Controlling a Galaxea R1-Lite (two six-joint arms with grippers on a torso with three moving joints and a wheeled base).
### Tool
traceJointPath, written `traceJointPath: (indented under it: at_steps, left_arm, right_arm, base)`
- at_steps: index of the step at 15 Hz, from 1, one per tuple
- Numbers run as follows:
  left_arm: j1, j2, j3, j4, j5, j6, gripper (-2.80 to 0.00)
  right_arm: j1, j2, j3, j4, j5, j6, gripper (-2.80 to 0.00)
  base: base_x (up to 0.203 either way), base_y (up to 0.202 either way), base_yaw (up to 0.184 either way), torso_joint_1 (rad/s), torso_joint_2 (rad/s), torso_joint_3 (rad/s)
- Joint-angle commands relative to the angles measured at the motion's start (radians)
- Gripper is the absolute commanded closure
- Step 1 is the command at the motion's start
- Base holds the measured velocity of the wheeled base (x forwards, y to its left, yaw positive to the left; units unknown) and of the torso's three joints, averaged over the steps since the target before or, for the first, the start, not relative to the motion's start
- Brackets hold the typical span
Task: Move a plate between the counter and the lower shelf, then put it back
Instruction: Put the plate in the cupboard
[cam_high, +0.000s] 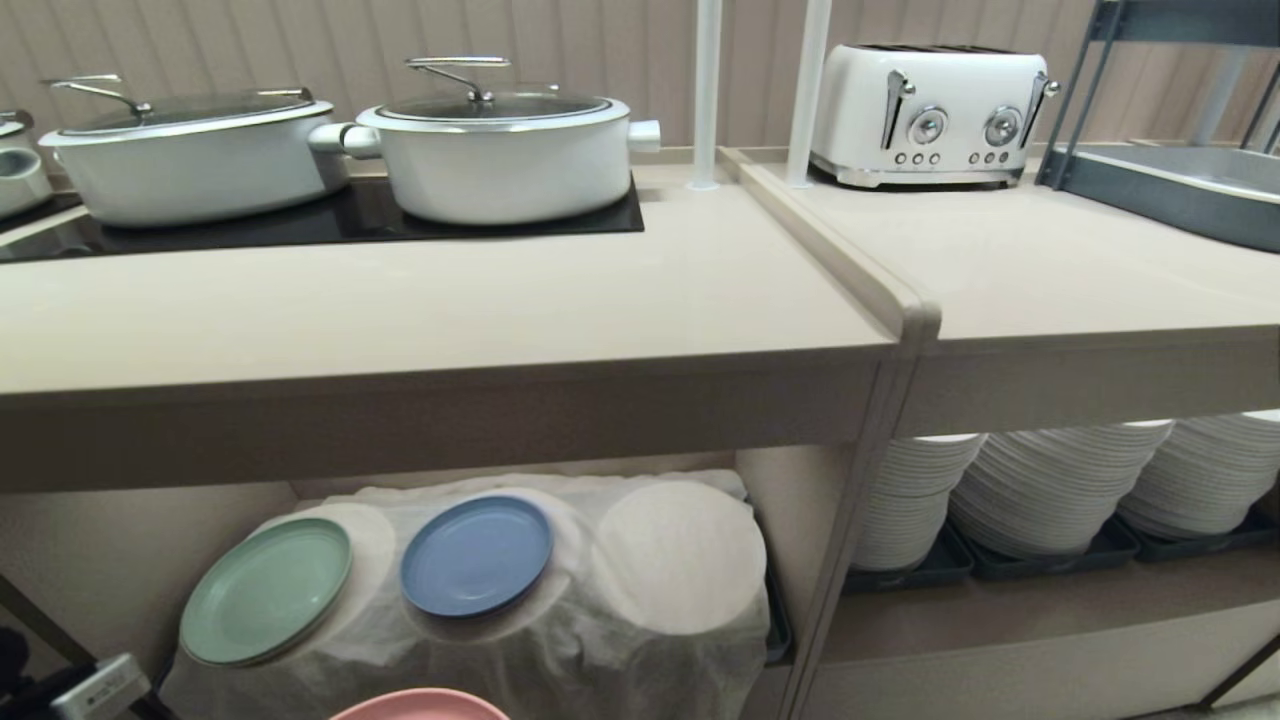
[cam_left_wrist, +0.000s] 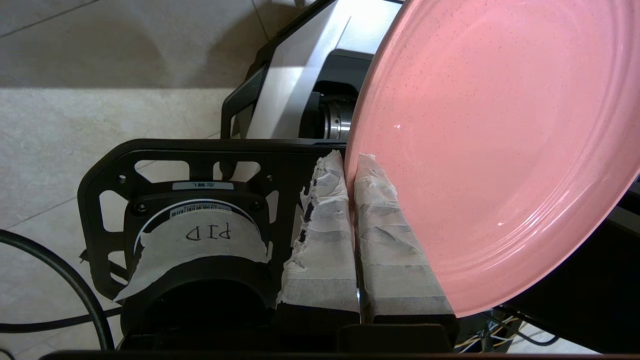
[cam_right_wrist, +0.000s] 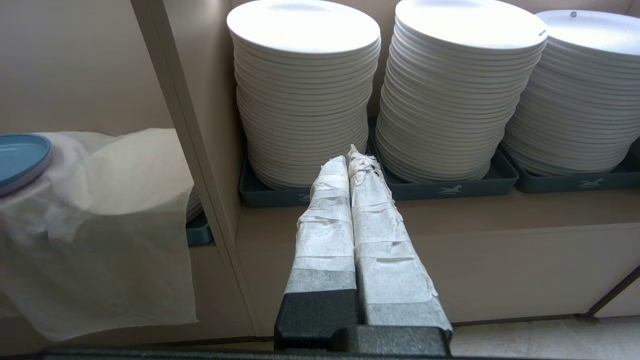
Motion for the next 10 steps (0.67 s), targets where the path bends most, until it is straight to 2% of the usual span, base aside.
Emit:
traceJointPath:
  at_steps: [1, 10]
  left_arm:
    - [0.0, 0.002, 0.001, 0.004, -0.002, -0.002, 0.0]
    - [0.0, 0.002, 0.006, 0.004, -0.003, -0.002, 0.0]
  right_arm:
    - [0.0, 0.0, 0.0, 0.0, 0.0, 0.0, 0.0]
    - [0.0, 0.0, 0.0, 0.0, 0.0, 0.0, 0.0]
  base:
    - [0.0, 0.0, 0.0, -0.184, 0.48, 0.308]
    - [0.0, 0.0, 0.0, -0.165, 0.46, 0.299]
